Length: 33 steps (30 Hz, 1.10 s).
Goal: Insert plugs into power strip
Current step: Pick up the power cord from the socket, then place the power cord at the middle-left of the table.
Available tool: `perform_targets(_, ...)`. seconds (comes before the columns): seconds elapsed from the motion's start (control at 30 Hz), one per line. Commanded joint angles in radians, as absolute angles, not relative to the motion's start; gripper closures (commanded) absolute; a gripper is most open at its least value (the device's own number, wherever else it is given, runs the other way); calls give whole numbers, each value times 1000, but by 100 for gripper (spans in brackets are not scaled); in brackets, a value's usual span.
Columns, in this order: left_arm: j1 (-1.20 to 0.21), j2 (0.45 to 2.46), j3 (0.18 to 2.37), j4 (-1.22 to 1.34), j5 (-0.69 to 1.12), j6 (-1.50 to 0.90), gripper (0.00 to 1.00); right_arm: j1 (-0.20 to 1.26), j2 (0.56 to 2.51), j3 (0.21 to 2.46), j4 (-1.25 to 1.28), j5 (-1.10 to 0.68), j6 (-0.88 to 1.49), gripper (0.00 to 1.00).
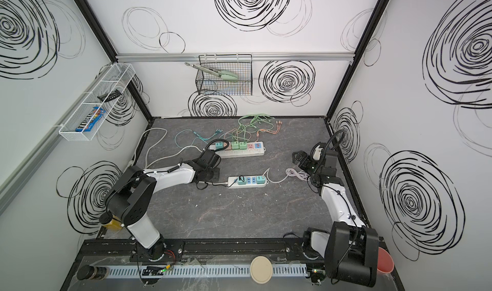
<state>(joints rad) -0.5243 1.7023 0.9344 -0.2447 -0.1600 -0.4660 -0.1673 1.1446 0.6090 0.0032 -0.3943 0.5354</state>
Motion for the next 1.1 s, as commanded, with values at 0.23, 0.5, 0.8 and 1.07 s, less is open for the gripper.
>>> perform_targets(0.23, -229, 1213, 849, -87, -86, -543, 100, -158, 1156, 639, -3, -371, 515, 3)
perform_targets(0.5, -25, 1100, 696, 85, 214, -650, 100, -154, 1169, 642, 1, -371, 517, 3)
perform_targets(0.8, -9, 1037, 593, 137, -5, -845, 100, -149, 1178, 651, 4, -369, 519, 3)
perform_targets(1.07, 74, 1022, 393, 191, -136, -972, 100, -151, 1186, 637, 17, -360, 524, 3)
